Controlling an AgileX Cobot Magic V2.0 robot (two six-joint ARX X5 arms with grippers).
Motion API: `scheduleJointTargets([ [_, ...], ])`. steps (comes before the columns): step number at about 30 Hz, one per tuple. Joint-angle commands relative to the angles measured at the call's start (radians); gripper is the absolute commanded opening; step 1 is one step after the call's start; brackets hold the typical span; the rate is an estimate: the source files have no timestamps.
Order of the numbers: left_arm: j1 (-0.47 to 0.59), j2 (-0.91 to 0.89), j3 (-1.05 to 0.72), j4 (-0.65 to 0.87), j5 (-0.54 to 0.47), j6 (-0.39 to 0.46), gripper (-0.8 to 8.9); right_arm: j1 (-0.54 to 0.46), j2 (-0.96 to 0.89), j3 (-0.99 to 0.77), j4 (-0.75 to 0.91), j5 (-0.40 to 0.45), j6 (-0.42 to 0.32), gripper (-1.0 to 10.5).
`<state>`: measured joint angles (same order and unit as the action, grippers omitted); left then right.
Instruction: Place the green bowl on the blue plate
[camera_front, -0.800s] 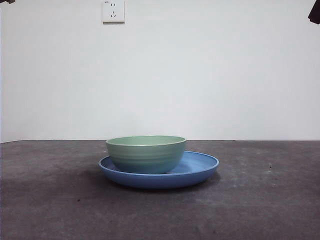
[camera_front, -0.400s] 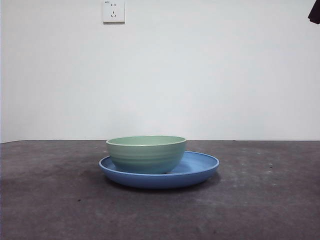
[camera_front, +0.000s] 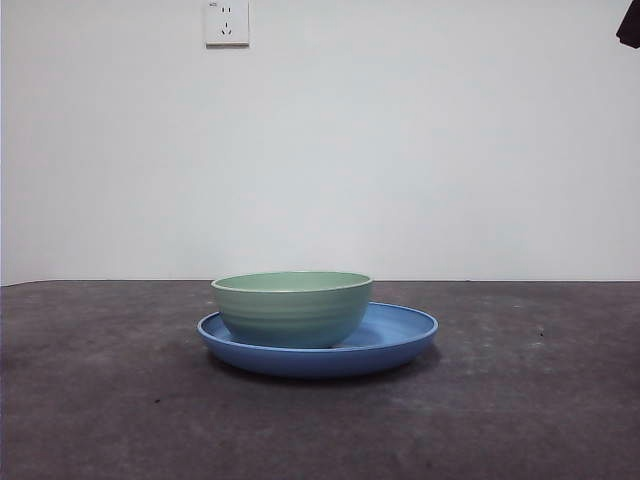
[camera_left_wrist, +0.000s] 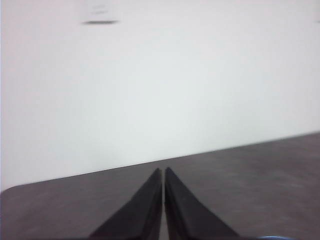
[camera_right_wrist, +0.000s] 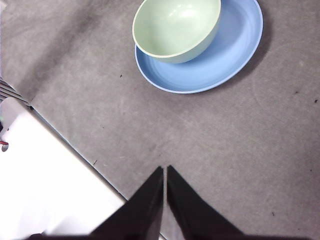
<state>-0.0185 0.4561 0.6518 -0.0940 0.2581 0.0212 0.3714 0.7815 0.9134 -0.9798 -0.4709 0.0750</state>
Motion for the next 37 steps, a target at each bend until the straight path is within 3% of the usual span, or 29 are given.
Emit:
scheduleJointTargets([
  [1, 0.027, -0.077, -0.107, 0.012, -0.053, 0.016, 0.09, 0.005, 0.007, 0.010, 0.009, 0.000, -0.008, 0.1],
  [5, 0.050, -0.181, -0.245, 0.012, -0.113, 0.014, 0.09, 0.005, 0.007, 0.010, 0.010, 0.000, -0.008, 0.1],
  [18, 0.058, -0.399, -0.548, 0.004, -0.150, -0.041, 0.09, 0.005, 0.007, 0.010, 0.010, 0.000, -0.008, 0.1],
  [37, 0.058, -0.453, -0.640, -0.089, -0.152, -0.040, 0.09, 0.005, 0.007, 0.010, 0.010, 0.000, -0.008, 0.1],
])
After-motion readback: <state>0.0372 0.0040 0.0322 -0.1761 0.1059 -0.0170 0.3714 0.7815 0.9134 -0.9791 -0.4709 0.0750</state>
